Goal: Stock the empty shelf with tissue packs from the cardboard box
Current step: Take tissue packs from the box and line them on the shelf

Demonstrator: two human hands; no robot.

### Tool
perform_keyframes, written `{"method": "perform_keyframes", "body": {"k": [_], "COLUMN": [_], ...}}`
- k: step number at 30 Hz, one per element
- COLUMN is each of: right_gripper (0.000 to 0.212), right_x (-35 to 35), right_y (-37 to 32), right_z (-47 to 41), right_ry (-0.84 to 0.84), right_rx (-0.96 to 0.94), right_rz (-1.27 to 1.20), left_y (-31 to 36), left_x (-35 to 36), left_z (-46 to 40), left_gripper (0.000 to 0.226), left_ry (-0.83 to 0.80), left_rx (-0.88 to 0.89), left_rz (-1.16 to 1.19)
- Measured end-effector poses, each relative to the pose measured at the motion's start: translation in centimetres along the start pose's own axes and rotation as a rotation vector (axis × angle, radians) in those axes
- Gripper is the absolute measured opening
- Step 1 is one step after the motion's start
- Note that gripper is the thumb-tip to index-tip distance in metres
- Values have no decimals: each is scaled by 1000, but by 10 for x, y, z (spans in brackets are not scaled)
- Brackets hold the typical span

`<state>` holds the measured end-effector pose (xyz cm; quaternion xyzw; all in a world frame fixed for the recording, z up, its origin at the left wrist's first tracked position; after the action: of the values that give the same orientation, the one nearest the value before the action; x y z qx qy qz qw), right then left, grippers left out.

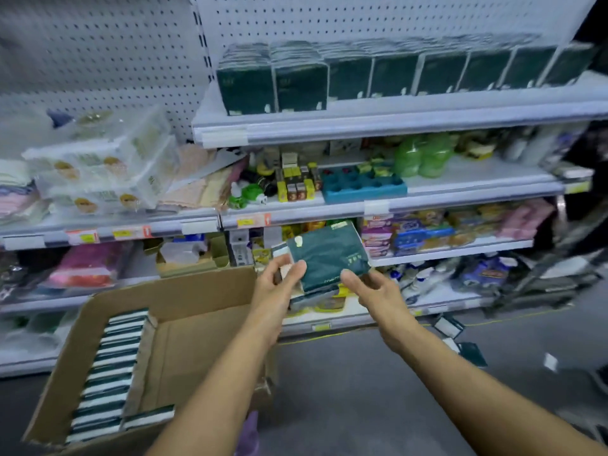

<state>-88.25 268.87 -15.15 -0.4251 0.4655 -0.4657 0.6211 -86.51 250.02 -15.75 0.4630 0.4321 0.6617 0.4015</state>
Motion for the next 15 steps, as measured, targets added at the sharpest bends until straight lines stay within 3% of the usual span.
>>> {"method": "perform_keyframes", "body": {"k": [2,8,12,15], "right_gripper": [12,14,10,11], "right_x": [-16,-76,-120,-142], "right_y": [-9,-51,-99,-150], "right_z": [-4,-48,-87,-129], "right_ry": [16,208,327,362], "right_rx": [13,20,-101,-257], "right_rz": [-105,-341,-290,-105], "left_y": [17,76,101,126], "left_x": [25,75,80,95], "left_z": [-3,-34,-80,-116], "left_gripper": [41,27,31,52], "left_ry": [-23,-111,-154,-183], "left_rx": [51,184,286,333], "left_rz": [-53,-304,-483,-471]}}
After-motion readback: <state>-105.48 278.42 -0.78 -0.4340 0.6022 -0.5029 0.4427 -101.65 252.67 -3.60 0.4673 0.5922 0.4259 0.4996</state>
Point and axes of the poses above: each hand's wrist, its own z-axis away from the middle knuckle, its own x-axis out of the palm, y = z × x, the point moved 9 cm from there along -z, towards the middle knuckle, and after that the axes turned 10 degrees about z, right-handed, at the moved point
